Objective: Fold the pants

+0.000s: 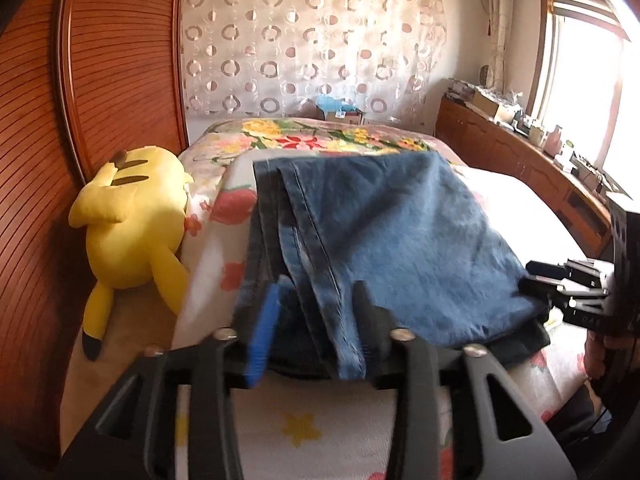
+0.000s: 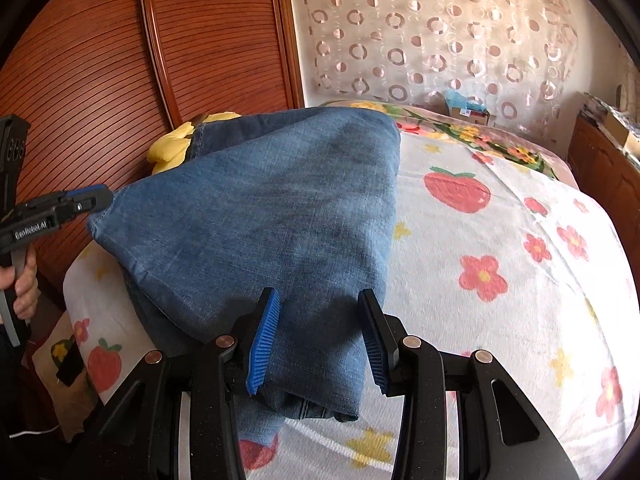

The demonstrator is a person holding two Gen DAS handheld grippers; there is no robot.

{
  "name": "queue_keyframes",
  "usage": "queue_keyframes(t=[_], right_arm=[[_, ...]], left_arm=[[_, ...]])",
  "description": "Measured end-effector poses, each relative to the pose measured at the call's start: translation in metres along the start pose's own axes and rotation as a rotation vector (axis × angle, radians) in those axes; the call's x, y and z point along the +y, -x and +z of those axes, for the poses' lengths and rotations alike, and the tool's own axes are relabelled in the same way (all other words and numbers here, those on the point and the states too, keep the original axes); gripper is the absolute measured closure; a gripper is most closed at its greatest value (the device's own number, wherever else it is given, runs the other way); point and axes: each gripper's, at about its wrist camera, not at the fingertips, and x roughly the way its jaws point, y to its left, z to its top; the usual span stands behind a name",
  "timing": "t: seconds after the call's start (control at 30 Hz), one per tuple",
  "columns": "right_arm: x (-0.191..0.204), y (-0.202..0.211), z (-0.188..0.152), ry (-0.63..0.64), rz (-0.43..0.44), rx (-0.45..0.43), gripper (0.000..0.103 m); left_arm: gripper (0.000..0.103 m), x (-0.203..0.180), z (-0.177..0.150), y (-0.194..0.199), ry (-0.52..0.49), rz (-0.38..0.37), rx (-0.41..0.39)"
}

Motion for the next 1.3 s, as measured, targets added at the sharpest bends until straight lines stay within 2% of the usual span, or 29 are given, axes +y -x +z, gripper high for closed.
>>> queue_keyframes(t=[0.13,0.27,0.4,0.63,0.83,0.9,0.97,1.0,1.07,1.23,1.3], right_arm=[[-0.001,0.0,0.003,-0.001,0.003,-0.001,0.061],[-0.005,0.003,0.015,0.007,0.006,-0.027,0.06],[-0.015,-0.002,0.028,0.005,0.003,-0.035,0.05],[-0.032,-0.023,0.052,0.003,-0.01,-0.03,0.046],[-0.041,-0.043,0.063,-0.012,0.013,-0.018,0.046],[-0.043,-0.049,0.065,-0.016,0.022,-0.01,0.046],[-0.045,-0.056,0.066,-0.012,0.029,0.0,0.046],[-0.045,-0.059,0.067,-0.012,0.032,0.002,0.046],[-0.047,-0.064,0.069,-0.015,0.037,0.007,0.046],[-0.054,-0.069,0.069,-0.035,0.05,0.014,0.046],[-0.054,-0.069,0.069,-0.039,0.054,0.013,0.046]], left_arm=[[0.061,0.005,0.014,-0.009,-0.023,0.028,0.007],[0.061,0.01,0.034,-0.026,-0.044,0.017,0.021],[0.061,0.012,0.052,-0.049,-0.064,0.001,0.053],[0.062,0.012,0.079,-0.1,-0.09,-0.048,0.149],[0.062,0.019,0.082,-0.136,-0.095,-0.026,0.237],[0.068,0.02,0.081,-0.14,-0.092,-0.04,0.245],[0.085,0.021,0.081,-0.139,-0.093,-0.042,0.231],[0.087,0.022,0.081,-0.138,-0.093,-0.047,0.223],[0.097,0.021,0.085,-0.132,-0.101,-0.015,0.192],[0.099,0.033,0.104,-0.113,-0.079,0.039,0.101],[0.099,0.041,0.112,-0.113,-0.074,0.084,0.098]])
